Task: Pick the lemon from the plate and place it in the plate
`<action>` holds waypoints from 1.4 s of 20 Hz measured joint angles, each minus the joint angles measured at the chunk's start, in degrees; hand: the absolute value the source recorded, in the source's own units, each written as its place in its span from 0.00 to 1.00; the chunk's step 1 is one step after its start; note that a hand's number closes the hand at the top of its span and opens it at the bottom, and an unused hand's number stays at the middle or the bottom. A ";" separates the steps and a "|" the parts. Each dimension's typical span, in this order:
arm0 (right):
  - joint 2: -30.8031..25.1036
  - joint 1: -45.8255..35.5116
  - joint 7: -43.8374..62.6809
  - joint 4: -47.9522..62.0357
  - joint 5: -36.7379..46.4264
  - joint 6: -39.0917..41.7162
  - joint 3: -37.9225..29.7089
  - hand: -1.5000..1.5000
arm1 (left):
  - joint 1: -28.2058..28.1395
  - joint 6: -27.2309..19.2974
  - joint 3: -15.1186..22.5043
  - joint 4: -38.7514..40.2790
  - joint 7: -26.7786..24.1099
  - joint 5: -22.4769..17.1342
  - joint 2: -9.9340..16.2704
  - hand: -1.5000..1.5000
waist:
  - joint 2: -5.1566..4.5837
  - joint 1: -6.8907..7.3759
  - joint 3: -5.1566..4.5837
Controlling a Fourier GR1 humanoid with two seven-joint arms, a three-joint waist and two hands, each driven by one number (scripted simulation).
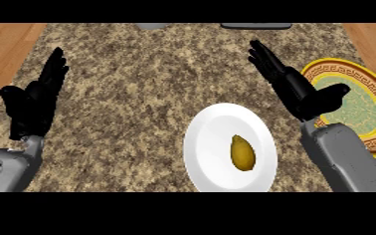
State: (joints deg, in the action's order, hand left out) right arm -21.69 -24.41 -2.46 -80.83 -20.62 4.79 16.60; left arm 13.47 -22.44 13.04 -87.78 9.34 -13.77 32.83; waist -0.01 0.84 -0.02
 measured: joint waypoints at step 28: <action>-7.30 4.93 -45.05 24.92 29.14 11.15 1.77 0.00 | -3.35 10.39 -3.26 7.76 -2.48 -2.71 -8.54 0.50 | -0.04 -0.69 0.03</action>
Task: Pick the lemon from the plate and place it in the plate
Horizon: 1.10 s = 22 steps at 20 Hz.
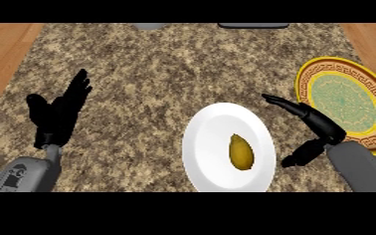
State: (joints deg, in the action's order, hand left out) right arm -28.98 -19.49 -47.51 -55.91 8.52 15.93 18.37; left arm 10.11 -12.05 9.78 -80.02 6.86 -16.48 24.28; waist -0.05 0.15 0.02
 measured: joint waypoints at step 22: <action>1.84 0.47 23.31 -15.02 23.28 3.36 6.77 0.00 | 1.32 4.78 -5.51 4.62 -1.50 4.12 -3.50 0.50 | 0.06 -0.15 -0.03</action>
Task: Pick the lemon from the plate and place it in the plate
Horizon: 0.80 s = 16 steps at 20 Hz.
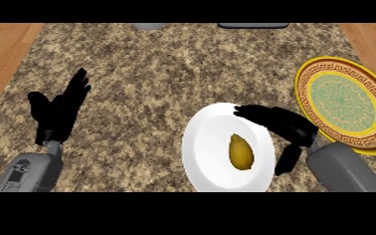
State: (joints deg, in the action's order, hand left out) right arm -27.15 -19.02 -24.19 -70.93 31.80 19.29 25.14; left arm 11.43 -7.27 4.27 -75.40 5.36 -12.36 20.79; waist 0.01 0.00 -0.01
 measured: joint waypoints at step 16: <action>9.92 0.36 4.08 2.21 14.42 1.60 -2.13 0.00 | -1.71 3.04 -3.34 -1.78 0.70 5.30 -4.40 0.50 | -0.01 0.10 0.01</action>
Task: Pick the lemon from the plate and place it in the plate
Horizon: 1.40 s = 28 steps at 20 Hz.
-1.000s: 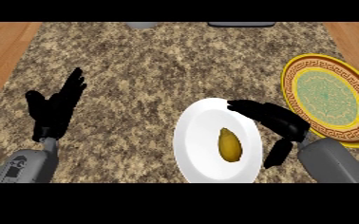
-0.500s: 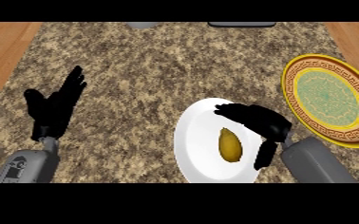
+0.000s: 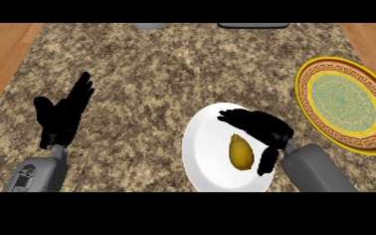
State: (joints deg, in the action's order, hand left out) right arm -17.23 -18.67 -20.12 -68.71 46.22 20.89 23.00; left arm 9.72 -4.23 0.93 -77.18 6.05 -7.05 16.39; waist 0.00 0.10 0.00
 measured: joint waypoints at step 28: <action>6.34 11.19 6.10 -11.92 10.83 -8.33 -4.69 1.00 | -1.96 1.77 -3.48 -4.26 2.90 2.93 -1.98 0.50 | 0.41 -1.26 -0.16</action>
State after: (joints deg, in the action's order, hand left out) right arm -10.89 -7.48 -14.01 -80.64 57.05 12.56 18.31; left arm 7.77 -2.45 -2.55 -81.45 8.95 -4.12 14.41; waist 0.41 -1.16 -0.16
